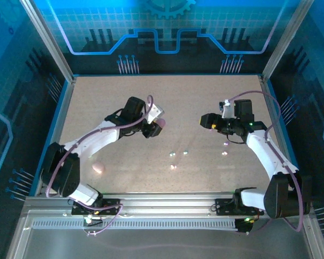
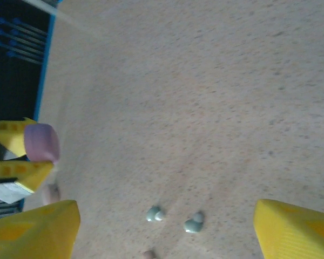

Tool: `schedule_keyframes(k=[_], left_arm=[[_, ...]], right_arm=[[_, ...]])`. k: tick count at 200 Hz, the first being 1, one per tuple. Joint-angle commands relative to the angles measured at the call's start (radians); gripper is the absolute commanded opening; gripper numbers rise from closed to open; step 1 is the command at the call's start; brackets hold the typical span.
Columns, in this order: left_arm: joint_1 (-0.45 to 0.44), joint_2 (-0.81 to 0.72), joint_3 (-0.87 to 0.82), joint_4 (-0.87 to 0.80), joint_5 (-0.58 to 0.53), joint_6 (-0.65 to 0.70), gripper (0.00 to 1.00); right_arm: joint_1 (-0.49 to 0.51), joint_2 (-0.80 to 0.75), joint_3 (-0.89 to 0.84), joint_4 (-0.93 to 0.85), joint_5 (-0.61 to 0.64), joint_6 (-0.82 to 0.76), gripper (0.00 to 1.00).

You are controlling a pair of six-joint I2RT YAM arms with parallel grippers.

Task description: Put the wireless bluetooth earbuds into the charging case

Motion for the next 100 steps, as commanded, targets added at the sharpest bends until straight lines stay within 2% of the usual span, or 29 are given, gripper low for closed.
schedule_keyframes(k=[1,29,100], left_arm=[[-0.025,-0.078,-0.049,0.127,0.151,0.153,0.34],[-0.063,-0.116,-0.047,0.078,0.177,0.263,0.35],[-0.115,-0.128,0.020,-0.015,0.146,0.338,0.34]], right_arm=[[0.005,-0.006,0.051,-0.013,-0.138,0.034,0.80],[0.031,0.018,0.105,-0.065,-0.227,0.071,0.70],[0.247,0.106,0.295,-0.212,-0.228,0.039,0.66]])
